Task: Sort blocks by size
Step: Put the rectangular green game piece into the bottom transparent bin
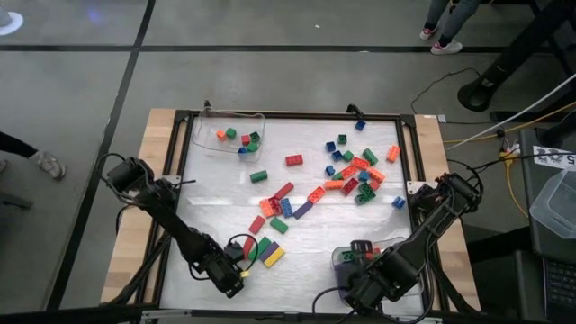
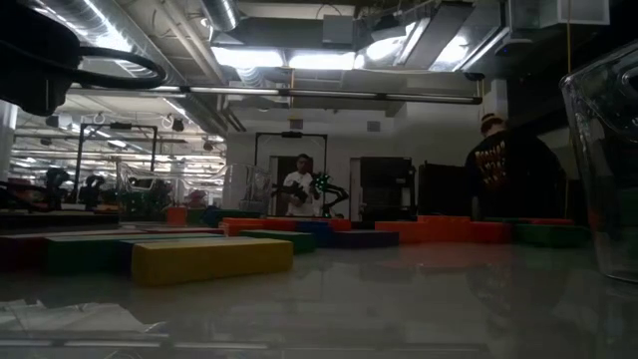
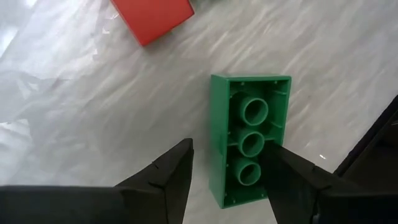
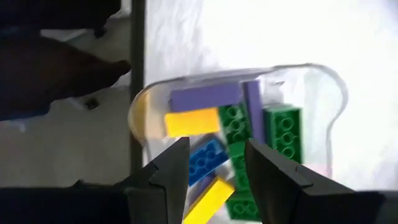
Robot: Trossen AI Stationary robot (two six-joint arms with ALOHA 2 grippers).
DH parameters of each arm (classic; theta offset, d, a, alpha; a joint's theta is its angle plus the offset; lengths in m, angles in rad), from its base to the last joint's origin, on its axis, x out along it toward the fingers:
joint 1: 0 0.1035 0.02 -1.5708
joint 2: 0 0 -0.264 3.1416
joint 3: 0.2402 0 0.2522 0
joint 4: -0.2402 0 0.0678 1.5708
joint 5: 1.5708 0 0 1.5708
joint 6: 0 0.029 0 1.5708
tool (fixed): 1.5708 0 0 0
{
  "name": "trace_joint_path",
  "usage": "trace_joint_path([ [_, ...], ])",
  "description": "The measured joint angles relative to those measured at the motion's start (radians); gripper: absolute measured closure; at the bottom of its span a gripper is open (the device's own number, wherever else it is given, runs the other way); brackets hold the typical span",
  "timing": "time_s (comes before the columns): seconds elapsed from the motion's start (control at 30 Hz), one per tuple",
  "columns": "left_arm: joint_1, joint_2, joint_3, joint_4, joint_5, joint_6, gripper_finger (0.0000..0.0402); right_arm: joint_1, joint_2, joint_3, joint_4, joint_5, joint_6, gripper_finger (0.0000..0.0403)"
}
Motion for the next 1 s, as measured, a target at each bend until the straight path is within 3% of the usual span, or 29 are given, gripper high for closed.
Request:
trace_joint_path([
  [0.3, 0.020, 0.002, -0.002, 0.082, -0.001, -0.002, 0.0333, 0.000, 0.000, 0.000, 0.000, 0.200, -0.020, 0.0249],
  [0.5, 0.063, 0.002, -0.006, 0.232, -0.004, 0.050, 0.0335, 0.000, 0.000, 0.000, 0.059, 0.228, -0.179, 0.0249],
  [0.73, 0.129, 0.001, -0.005, 0.548, 0.002, 0.207, 0.0317, 0.000, 0.000, 0.000, 0.291, 0.228, -0.504, 0.0249],
  [1.0, 0.188, -0.001, -0.004, 0.839, 0.010, 0.327, 0.0326, 0.000, 0.000, 0.000, 0.483, 0.232, -0.817, 0.0249],
])
